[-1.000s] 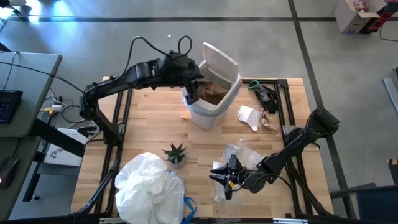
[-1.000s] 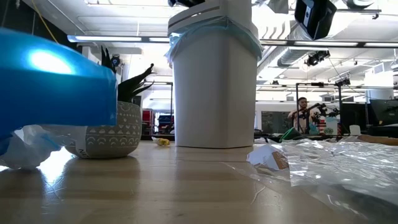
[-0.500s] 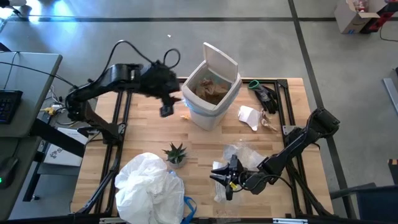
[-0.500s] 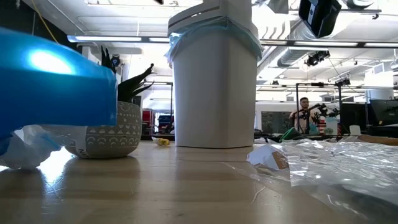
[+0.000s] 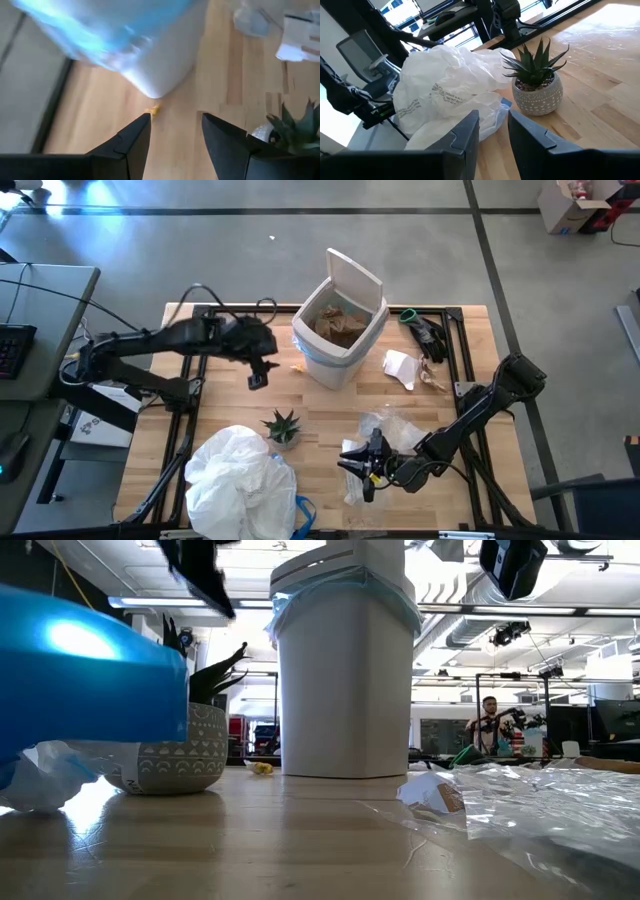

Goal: Place trash/remove bag and relplace
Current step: Put the yellow plastic wrapper into the trash bin

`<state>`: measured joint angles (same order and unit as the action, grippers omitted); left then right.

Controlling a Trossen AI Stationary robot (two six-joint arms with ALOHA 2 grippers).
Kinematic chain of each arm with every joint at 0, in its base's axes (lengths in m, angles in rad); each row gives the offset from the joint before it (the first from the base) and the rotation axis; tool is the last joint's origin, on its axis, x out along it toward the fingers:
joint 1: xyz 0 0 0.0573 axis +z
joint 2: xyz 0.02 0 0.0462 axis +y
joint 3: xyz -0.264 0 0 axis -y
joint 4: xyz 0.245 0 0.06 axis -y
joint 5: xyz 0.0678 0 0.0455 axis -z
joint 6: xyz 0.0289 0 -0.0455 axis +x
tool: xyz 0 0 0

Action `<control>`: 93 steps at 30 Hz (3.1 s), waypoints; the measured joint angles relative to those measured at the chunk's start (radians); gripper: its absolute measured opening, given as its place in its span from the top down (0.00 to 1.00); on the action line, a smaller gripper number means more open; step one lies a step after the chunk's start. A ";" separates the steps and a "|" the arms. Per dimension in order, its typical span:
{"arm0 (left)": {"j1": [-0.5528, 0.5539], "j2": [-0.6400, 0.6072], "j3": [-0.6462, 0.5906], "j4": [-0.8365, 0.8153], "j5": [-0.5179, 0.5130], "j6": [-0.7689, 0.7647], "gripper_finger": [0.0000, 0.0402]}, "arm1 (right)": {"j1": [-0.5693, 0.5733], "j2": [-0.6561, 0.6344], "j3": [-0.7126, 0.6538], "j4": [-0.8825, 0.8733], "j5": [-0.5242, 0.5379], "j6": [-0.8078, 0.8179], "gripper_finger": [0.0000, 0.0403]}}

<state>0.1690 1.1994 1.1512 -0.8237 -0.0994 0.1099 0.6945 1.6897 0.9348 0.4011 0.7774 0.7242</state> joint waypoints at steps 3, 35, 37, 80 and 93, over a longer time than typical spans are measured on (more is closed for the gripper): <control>0.025 0.012 -0.131 0.137 0.065 0.057 0.59 | 0.000 0.000 0.000 0.000 0.000 0.009 0.78; 0.283 0.512 -0.252 0.536 0.332 0.261 0.59 | -0.014 0.000 0.000 -0.036 -0.001 0.053 0.78; 0.283 0.510 -0.252 0.558 0.333 0.269 0.59 | -0.017 0.000 0.000 -0.043 0.000 0.061 0.78; 0.089 0.278 -0.255 0.342 0.299 0.131 1.00 | -0.033 0.000 0.000 -0.045 -0.007 0.061 0.78; -0.051 -0.033 0.004 0.385 0.236 0.051 1.00 | -0.033 0.000 0.000 -0.043 -0.018 0.033 0.78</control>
<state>0.1184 1.1664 1.1551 -0.4383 0.1362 0.1613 0.6617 1.6901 0.9348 0.3580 0.7590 0.7571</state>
